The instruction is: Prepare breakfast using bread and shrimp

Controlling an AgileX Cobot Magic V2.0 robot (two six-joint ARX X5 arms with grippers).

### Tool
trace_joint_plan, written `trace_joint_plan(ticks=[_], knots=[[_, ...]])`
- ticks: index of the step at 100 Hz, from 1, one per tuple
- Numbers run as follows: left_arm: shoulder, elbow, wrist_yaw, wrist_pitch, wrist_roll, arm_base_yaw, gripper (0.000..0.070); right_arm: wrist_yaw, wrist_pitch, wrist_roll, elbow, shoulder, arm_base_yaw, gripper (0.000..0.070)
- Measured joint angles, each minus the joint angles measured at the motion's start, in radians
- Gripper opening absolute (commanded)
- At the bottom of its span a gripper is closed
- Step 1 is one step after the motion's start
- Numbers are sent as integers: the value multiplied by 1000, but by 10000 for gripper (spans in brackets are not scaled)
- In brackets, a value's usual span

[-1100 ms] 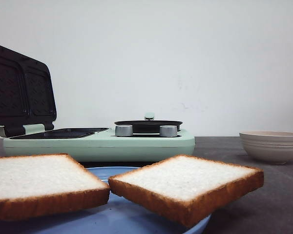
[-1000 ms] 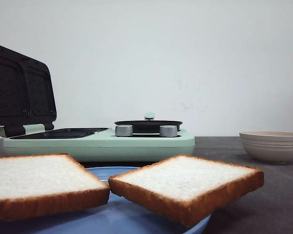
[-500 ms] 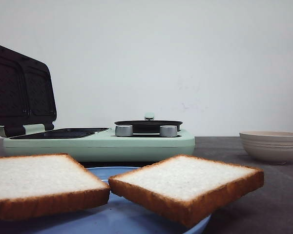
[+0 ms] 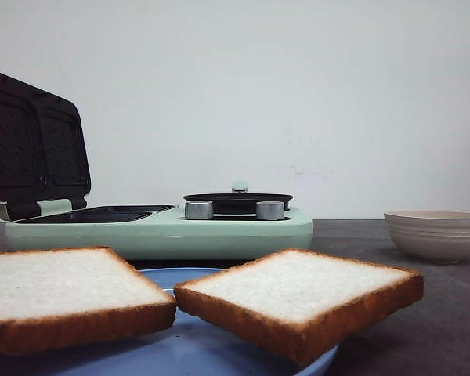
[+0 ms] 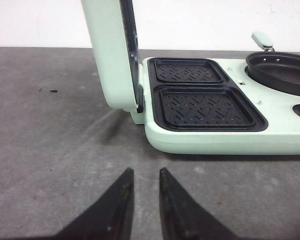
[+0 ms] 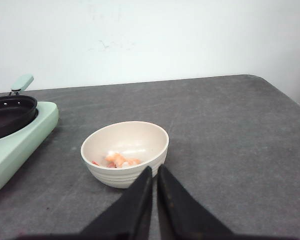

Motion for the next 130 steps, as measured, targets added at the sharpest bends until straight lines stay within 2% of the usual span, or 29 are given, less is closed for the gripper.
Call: trace_joint_plan(ticks=[33, 48, 58, 68, 81, 86, 93, 101, 110, 130], knots=[[0, 0, -8, 0, 2, 0, 0, -1, 5, 13, 0, 0, 1, 9], [0, 0, -29, 1, 50, 0, 0, -1, 8, 51, 0, 0, 1, 9], [0, 0, -26, 1, 45, 0, 0, -3, 23, 80, 0, 0, 1, 9], [0, 0, -19, 1, -40, 0, 0, -43, 71, 143, 0, 0, 1, 9], [0, 0, -18, 4, -241, 0, 0, -167, 141, 266, 0, 0, 1, 4], [0, 0, 7, 22, -324, 1, 0, -200, 177, 322, 0, 0, 1, 3], [0, 13, 67, 42, -418, 1, 3, -214, 226, 403, 0, 0, 2, 2], [11, 61, 87, 51, -460, 0, 3, -217, 217, 479, 27, 0, 2, 2], [47, 165, 86, 53, -436, 0, 4, -214, 169, 497, 113, 14, 2, 1], [273, 469, 85, -29, -245, 0, 3, -210, -13, 415, 381, 126, 2, 2]])
